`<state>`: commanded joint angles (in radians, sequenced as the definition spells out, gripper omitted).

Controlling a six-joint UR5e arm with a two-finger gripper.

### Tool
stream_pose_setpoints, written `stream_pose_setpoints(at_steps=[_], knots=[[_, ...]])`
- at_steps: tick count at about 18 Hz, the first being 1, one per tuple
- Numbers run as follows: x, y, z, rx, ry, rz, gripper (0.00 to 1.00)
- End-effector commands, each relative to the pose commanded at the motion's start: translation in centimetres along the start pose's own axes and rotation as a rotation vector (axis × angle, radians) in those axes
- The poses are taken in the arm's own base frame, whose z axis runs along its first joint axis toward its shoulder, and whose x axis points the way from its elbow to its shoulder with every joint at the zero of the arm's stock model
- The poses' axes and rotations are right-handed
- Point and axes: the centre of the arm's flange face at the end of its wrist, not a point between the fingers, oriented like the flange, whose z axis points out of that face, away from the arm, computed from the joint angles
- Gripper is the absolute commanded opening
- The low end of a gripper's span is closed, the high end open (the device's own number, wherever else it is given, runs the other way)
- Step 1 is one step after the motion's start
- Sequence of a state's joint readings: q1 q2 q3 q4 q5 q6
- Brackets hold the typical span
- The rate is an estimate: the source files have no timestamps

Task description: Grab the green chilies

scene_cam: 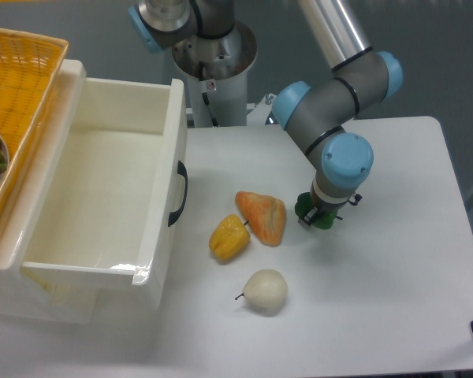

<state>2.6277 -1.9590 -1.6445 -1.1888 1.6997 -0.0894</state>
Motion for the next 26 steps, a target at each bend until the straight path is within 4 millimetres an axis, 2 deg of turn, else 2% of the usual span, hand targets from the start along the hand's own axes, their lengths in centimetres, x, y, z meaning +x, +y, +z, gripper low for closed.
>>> stream_pose_setpoints(at_steps=[3, 5, 8, 11, 14, 16, 19, 26], knots=[[-0.7, 0.5, -4.0, 0.07, 0.002, 0.083, 0.12], [-0.5, 0.9, -5.1, 0.089, -0.002, 0.177, 0.07], [-0.2, 2.1, -7.3, 0.129, -0.012, 0.317, 0.07], [1.4, 2.8, -8.7, 0.156, -0.025, 0.465, 0.07], [2.9, 3.7, -9.4, 0.167, -0.038, 0.643, 0.07], [3.3, 4.2, -9.7, 0.17, -0.047, 0.75, 0.07], [4.8, 4.8, -9.4, 0.166, -0.042, 0.89, 0.07], [5.3, 5.4, -8.2, 0.143, -0.029, 0.916, 0.07]])
